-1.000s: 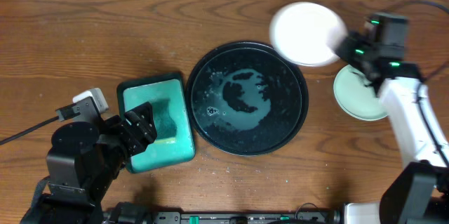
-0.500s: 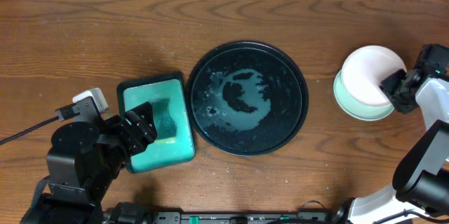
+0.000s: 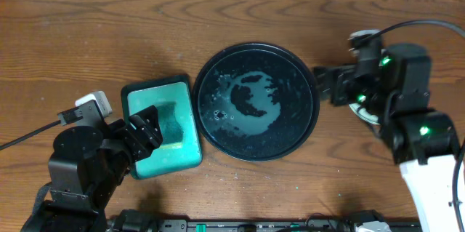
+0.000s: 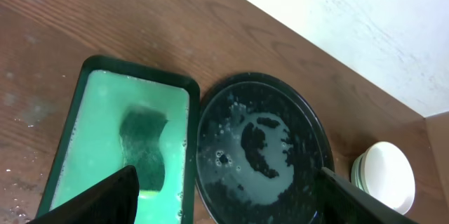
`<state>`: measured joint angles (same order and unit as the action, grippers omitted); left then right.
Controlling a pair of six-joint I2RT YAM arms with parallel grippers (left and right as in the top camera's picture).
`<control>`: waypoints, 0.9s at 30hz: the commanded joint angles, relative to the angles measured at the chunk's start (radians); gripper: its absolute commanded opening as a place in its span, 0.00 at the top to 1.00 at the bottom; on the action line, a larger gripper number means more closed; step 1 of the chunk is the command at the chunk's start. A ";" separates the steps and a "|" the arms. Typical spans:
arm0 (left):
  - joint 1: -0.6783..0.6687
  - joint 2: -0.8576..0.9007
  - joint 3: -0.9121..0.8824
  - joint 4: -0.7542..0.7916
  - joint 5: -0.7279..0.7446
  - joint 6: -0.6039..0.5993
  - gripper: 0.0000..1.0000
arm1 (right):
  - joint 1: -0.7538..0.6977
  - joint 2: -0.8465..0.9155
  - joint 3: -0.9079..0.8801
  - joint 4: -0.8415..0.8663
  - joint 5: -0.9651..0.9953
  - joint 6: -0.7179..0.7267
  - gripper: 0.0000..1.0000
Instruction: Clean dirty plates on tray and stack at the side
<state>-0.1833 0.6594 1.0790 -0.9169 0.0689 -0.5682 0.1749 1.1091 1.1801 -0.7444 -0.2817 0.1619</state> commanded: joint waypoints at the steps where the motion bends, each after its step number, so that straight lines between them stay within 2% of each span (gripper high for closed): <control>1: 0.005 -0.001 0.017 -0.002 -0.008 0.014 0.21 | 0.132 -0.042 0.009 -0.004 -0.053 -0.043 0.01; 4: 0.005 -0.001 0.017 -0.002 -0.009 0.014 0.21 | 0.196 -0.045 0.009 -0.029 -0.030 -0.053 0.01; 8: 0.005 -0.001 0.017 -0.002 -0.009 0.014 0.21 | 0.170 -0.082 0.009 -0.125 0.151 -0.088 0.01; 11: 0.005 -0.001 0.017 -0.002 -0.009 0.014 0.21 | 0.142 -0.163 -0.045 -0.066 0.248 -0.195 0.01; 14: 0.005 -0.001 0.017 -0.002 -0.009 0.014 0.21 | 0.090 -0.298 -0.185 0.050 0.303 -0.212 0.01; 17: 0.005 -0.001 0.017 -0.002 -0.009 0.014 0.21 | 0.014 -0.510 -0.417 0.143 0.245 -0.207 0.01; 23: 0.005 -0.001 0.017 -0.002 -0.009 0.014 0.21 | -0.054 -0.750 -0.665 0.176 0.248 -0.185 0.01; 27: 0.005 -0.001 0.017 -0.002 -0.009 0.014 0.21 | -0.102 -0.905 -0.846 0.322 0.254 -0.181 0.01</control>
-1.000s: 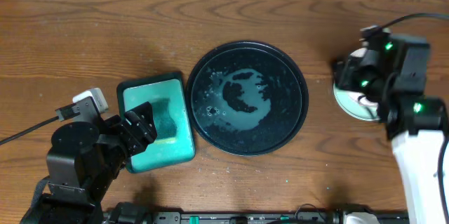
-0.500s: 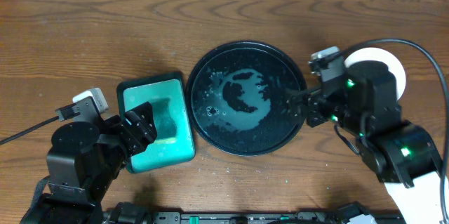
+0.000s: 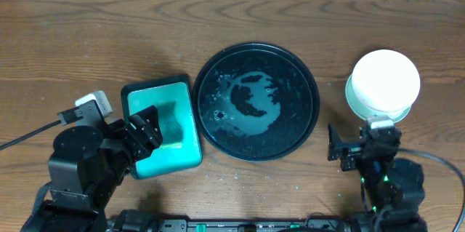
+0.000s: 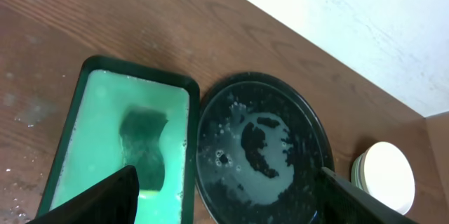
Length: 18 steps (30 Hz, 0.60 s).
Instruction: Clean dirty plates on tray and stack at the side
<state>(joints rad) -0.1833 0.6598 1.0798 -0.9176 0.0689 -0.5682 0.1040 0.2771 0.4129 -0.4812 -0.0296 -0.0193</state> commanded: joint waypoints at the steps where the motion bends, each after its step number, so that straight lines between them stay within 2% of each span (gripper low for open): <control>1: 0.005 -0.002 0.016 -0.002 -0.009 0.014 0.21 | -0.047 -0.129 -0.148 0.122 0.002 0.016 0.01; 5: 0.005 -0.002 0.016 -0.002 -0.009 0.014 0.21 | -0.055 -0.278 -0.291 0.242 0.003 0.015 0.01; 6: 0.005 -0.002 0.016 -0.002 -0.009 0.014 0.21 | -0.058 -0.264 -0.344 0.347 0.004 0.014 0.01; 8: 0.005 -0.002 0.016 -0.002 -0.009 0.014 0.21 | -0.058 -0.273 -0.413 0.444 0.005 0.014 0.01; 18: 0.005 -0.002 0.016 -0.002 -0.009 0.014 0.21 | -0.057 -0.271 -0.407 0.410 0.006 0.014 0.01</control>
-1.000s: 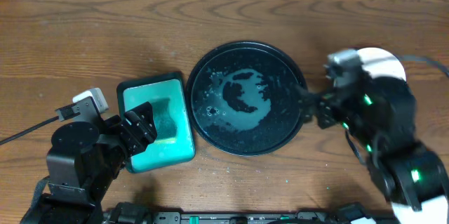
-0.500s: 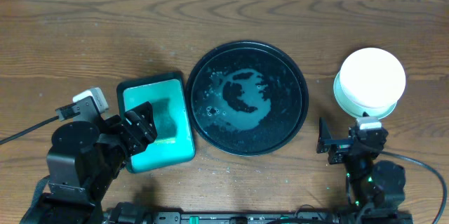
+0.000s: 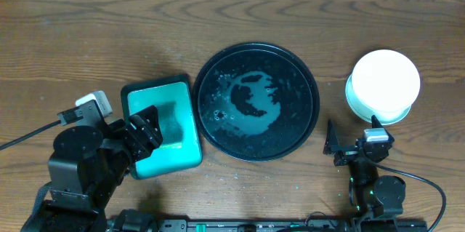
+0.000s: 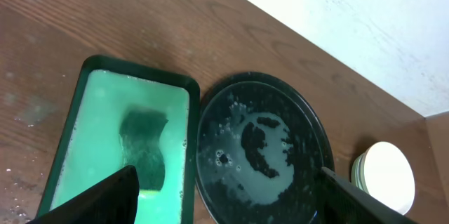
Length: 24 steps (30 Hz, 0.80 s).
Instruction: Clean dirty plates on tray and stack at the side
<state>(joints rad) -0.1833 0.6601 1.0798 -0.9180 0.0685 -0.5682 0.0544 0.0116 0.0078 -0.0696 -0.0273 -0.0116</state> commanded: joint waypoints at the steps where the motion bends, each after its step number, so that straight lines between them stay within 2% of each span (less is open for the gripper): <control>1: 0.005 -0.002 0.016 -0.001 -0.008 0.014 0.21 | -0.008 -0.006 -0.002 -0.002 0.004 0.006 0.01; 19: 0.005 -0.012 0.007 -0.013 -0.015 0.025 0.21 | -0.008 -0.006 -0.002 -0.002 0.004 0.006 0.01; 21: 0.053 -0.043 -0.023 0.015 -0.062 0.057 0.21 | -0.008 -0.006 -0.002 -0.002 0.004 0.006 0.01; 24: 0.141 -0.089 -0.096 0.117 -0.056 0.077 0.21 | -0.008 -0.006 -0.002 -0.002 0.004 0.006 0.01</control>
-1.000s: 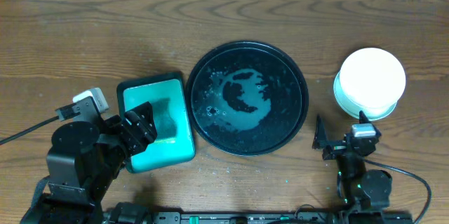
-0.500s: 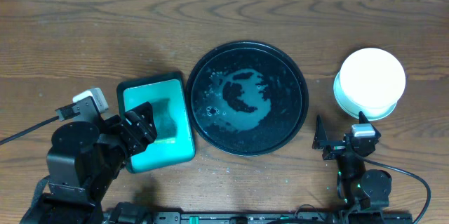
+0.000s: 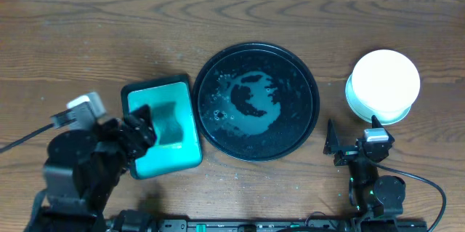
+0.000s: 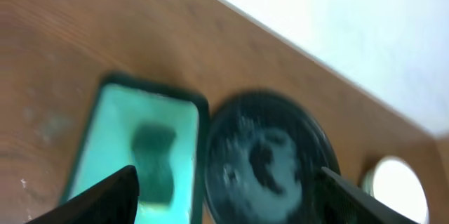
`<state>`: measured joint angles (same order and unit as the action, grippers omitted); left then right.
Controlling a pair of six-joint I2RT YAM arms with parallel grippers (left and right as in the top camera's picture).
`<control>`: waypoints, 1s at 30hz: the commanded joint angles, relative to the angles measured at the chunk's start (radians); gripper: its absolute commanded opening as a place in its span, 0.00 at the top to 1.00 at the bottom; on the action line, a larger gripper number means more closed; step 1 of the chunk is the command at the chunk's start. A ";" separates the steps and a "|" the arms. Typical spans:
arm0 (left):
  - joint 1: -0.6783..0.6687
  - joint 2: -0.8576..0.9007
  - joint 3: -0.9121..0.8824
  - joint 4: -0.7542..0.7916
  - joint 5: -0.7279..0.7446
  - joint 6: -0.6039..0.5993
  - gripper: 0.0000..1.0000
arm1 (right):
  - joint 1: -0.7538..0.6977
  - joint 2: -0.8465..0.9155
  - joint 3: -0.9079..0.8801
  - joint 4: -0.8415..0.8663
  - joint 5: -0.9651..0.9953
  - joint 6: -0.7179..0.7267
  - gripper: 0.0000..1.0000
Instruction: Clean dirty plates on tray and stack at the side
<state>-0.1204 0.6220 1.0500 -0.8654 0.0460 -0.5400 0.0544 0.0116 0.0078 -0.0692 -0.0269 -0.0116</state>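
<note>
The round black tray (image 3: pixel 258 101) sits mid-table and holds only puddles and drops of water. A stack of white plates (image 3: pixel 383 83) stands to its right, also at the blurred right edge of the left wrist view as plates (image 4: pixel 396 182). My left gripper (image 3: pixel 142 129) hovers over the near-left part of the green basin (image 3: pixel 187 126), open, its dark fingers (image 4: pixel 105 199) wide apart with nothing between them. My right gripper (image 3: pixel 334 143) is folded back near the front edge, below the plates; its jaws are too small to read.
The green basin (image 4: pixel 105 119) of soapy water holds a dark sponge (image 4: pixel 154 161), just left of the tray (image 4: pixel 270 157). A pale wall runs behind the table's far edge. The left arm's cable trails off to the left.
My left arm has shifted slightly toward the left, and its wrist view is now blurred, with the basin and tray sitting lower in frame. The right arm, tray and plates have not moved.
My right arm first reached over the spot right of the tray, covering the plate stack. Then it was drawn back to the front edge, with the stack uncovered, and folded lower. The left gripper stayed open over the basin until its present small shift.
</note>
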 commanded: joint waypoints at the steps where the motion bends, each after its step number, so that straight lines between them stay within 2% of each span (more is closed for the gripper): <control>1: 0.109 -0.074 -0.100 0.113 -0.023 0.053 0.21 | -0.008 -0.006 -0.002 -0.002 0.004 0.007 0.01; 7: 0.242 -0.275 -0.350 0.382 0.026 0.096 0.21 | -0.008 -0.006 -0.002 -0.002 0.003 0.006 0.01; 15: 0.254 -0.504 -0.545 0.560 0.026 0.270 0.21 | -0.008 -0.006 -0.002 -0.002 0.003 0.007 0.01; 21: 0.254 -0.622 -0.622 0.573 0.014 0.307 0.21 | -0.008 -0.006 -0.002 -0.002 0.003 0.007 0.01; 30: 0.222 -0.620 -0.685 0.600 -0.023 0.330 0.21 | -0.008 -0.006 -0.002 -0.002 0.003 0.007 0.01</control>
<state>0.1207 0.0109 0.3946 -0.2863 0.0463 -0.2371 0.0544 0.0116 0.0078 -0.0696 -0.0261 -0.0116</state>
